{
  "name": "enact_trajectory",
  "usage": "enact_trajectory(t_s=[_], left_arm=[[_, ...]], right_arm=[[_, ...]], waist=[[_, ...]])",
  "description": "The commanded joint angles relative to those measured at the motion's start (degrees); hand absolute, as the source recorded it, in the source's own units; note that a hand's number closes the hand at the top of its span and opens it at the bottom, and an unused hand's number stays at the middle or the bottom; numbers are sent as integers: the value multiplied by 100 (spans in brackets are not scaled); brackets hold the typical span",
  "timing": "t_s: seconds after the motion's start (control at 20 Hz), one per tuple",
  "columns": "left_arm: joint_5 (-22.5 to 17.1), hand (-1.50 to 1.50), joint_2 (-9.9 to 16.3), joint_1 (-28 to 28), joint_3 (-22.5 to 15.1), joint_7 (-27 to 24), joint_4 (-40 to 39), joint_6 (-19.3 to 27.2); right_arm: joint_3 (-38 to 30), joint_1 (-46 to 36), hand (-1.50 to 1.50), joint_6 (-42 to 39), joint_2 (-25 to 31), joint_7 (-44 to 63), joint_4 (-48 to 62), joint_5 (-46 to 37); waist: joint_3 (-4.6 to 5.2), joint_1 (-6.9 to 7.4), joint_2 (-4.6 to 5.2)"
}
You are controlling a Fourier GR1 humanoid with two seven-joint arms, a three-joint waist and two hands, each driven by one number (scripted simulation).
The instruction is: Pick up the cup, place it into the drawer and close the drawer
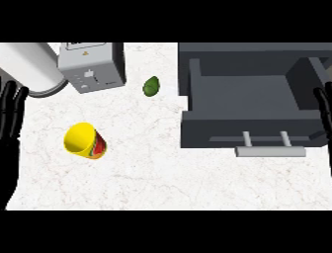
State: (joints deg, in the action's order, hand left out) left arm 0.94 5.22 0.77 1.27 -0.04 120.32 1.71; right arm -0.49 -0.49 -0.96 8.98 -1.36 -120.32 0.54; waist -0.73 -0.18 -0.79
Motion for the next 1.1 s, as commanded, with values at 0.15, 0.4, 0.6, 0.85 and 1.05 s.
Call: enact_trajectory(t_s=[0.15, 0.4, 0.6, 0.85, 1.05], left_arm=[[-1939, -150, 825, 382, -174, -279, -427, -2121], [-3584, -150, 1249, 121, -257, 233, -1445, -3377], [-4751, -150, 2063, 608, 465, 280, -2809, -4421], [-4485, -150, 2366, 1728, 632, 244, -4665, -5151], [-3627, -150, 2307, 1969, 801, -273, -5796, -5816]], right_arm=[[207, -81, -150, 58, -246, -113, 31, 31], [503, 44, -150, -375, -68, 325, 300, 252], [607, -284, -150, -279, -139, 659, 324, 206], [52, -1023, -150, -379, -11, 582, 1222, 480], [-207, -778, -150, -809, 284, 479, 1034, 793]], waist=[[99, -97, 121], [103, -105, 193], [94, -94, 158], [77, -52, 124], [77, -69, 107]])
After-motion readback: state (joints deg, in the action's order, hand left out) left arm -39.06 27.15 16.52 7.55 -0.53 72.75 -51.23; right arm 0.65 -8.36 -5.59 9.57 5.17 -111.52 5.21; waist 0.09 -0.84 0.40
